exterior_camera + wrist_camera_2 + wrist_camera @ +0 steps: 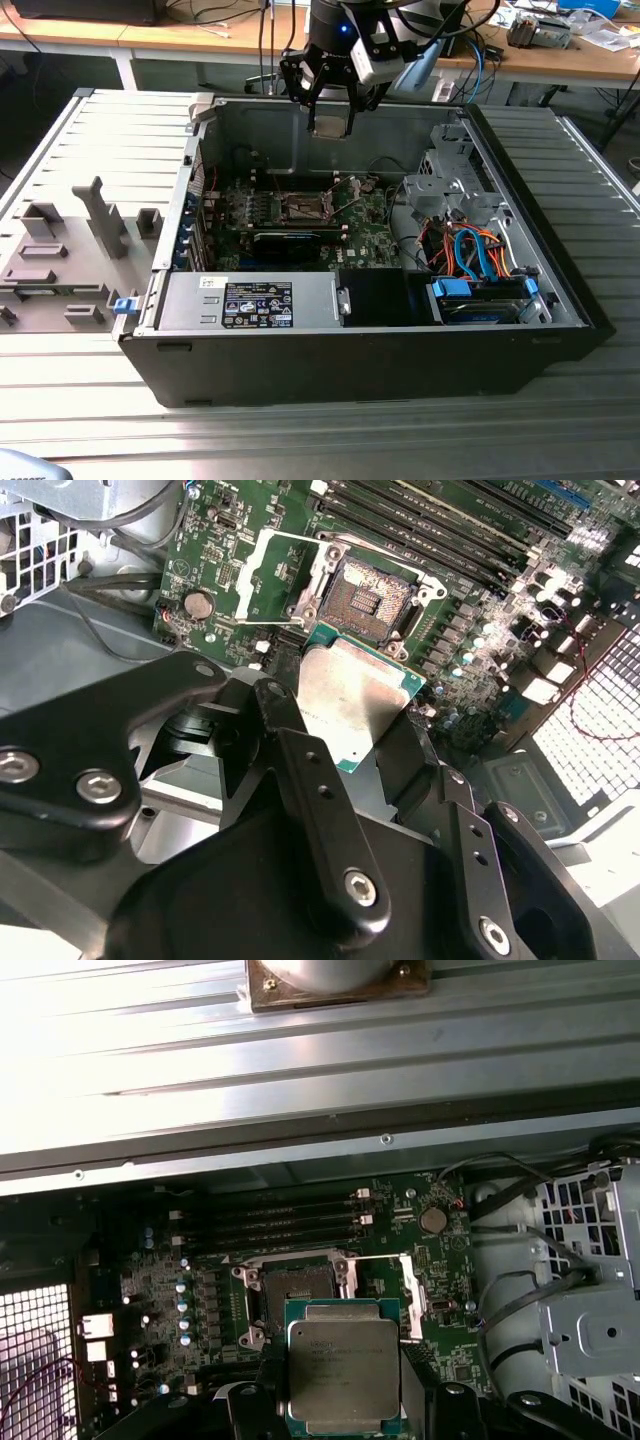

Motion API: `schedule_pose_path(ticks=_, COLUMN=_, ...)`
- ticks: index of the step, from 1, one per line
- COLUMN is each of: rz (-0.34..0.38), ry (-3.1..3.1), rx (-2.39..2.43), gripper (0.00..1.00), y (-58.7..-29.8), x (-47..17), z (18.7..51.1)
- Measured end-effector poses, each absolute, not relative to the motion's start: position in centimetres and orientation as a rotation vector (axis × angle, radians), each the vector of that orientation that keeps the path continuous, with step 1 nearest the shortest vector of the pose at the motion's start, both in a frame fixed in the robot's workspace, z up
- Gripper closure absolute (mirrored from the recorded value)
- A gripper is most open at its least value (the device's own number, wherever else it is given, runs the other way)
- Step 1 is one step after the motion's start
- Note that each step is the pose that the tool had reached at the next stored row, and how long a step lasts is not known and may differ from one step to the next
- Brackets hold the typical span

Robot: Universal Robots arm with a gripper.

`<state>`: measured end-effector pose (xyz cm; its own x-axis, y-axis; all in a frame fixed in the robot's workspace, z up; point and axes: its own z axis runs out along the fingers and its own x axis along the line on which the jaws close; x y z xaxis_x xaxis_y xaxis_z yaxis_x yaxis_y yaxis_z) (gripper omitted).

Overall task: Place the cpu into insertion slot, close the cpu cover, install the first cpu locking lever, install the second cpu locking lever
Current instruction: 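Place the cpu into insertion slot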

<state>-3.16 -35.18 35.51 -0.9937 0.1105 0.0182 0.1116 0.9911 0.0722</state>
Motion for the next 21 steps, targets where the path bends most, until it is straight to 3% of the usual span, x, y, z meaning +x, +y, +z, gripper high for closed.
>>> schedule_pose_path(ticks=21, rz=-0.111, ry=-3.120, rx=-0.206, gripper=0.45, y=-35.18, x=-3.16, z=35.48)
